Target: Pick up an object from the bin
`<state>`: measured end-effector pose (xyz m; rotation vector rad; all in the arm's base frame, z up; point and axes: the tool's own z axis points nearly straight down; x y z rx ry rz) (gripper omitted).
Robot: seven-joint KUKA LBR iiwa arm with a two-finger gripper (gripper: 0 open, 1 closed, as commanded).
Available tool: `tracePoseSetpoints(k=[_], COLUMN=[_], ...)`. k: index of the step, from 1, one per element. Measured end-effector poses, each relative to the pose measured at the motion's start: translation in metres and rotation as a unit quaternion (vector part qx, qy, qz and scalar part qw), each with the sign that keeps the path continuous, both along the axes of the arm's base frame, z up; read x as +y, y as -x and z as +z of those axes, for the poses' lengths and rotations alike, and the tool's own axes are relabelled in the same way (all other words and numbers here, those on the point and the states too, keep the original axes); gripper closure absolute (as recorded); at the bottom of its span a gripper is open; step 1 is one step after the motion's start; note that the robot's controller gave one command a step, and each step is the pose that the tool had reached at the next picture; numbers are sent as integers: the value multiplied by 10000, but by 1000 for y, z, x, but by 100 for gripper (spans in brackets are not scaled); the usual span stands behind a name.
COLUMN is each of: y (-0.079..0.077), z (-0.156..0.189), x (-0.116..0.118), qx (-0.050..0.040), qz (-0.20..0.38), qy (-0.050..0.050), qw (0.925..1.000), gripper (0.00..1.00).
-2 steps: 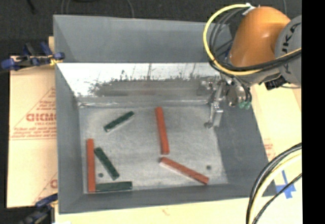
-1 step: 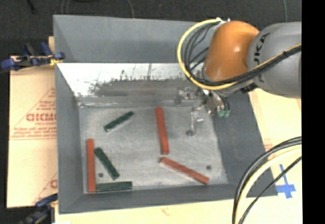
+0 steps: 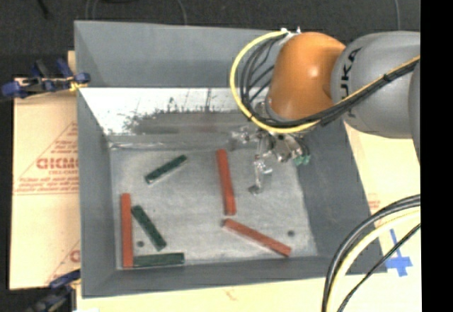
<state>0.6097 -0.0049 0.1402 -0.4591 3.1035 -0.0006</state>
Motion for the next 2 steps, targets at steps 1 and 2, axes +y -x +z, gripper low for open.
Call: tracePoseSetpoints(k=[1,2], y=[-18,-19], z=[12,-32], x=[14,23], qx=[-1,-23], qz=[941,2268], qy=[9,18], qw=[9956,9739], gripper=[0,0])
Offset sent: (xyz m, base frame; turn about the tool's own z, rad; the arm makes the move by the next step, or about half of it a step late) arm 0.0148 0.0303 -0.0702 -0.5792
